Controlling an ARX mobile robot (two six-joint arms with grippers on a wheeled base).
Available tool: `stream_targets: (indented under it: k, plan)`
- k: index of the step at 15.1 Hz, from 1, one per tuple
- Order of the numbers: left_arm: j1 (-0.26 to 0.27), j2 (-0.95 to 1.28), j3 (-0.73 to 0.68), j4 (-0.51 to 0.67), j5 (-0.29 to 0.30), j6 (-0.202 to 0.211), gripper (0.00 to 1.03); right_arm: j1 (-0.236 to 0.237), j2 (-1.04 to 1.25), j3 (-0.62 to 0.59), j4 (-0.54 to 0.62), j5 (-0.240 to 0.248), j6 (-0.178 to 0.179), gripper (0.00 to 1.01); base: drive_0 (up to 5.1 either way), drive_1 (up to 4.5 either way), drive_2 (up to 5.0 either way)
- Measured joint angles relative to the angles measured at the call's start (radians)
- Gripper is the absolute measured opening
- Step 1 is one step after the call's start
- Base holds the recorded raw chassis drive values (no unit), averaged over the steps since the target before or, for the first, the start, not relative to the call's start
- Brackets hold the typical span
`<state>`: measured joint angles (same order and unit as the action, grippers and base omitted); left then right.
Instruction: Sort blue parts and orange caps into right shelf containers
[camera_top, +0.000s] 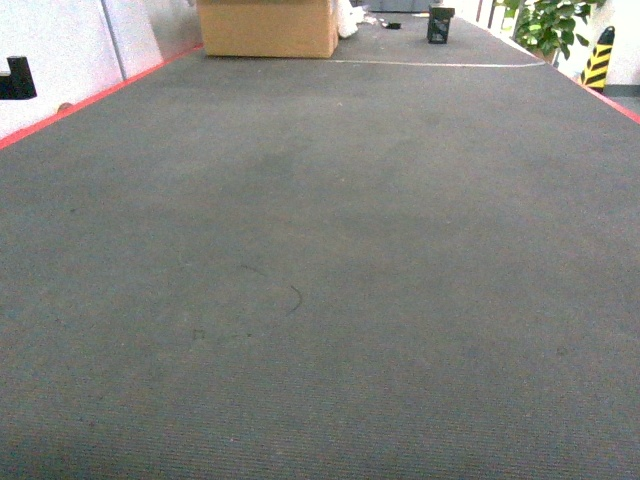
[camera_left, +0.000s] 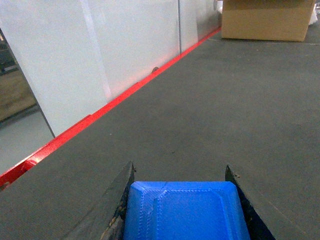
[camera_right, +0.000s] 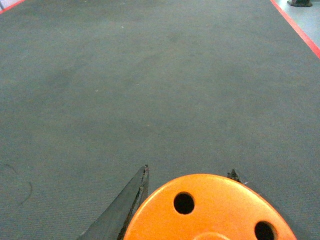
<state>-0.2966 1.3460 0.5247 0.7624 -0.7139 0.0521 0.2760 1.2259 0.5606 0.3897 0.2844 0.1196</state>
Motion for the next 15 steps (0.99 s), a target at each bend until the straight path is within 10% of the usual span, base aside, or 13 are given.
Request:
stream_targets:
  k: [8,15]
  plan:
    - [0.000,0.002,0.000,-0.002,0.000,0.000,0.41,-0.001,0.001,-0.001,-0.001,0.000,0.000,0.42,0.0,0.00,0.0]
    - [-0.001,0.002,0.000,-0.002,0.001,0.000,0.41,0.004,-0.002,-0.001,0.000,0.004,0.000,0.42,0.0,-4.09,4.1]
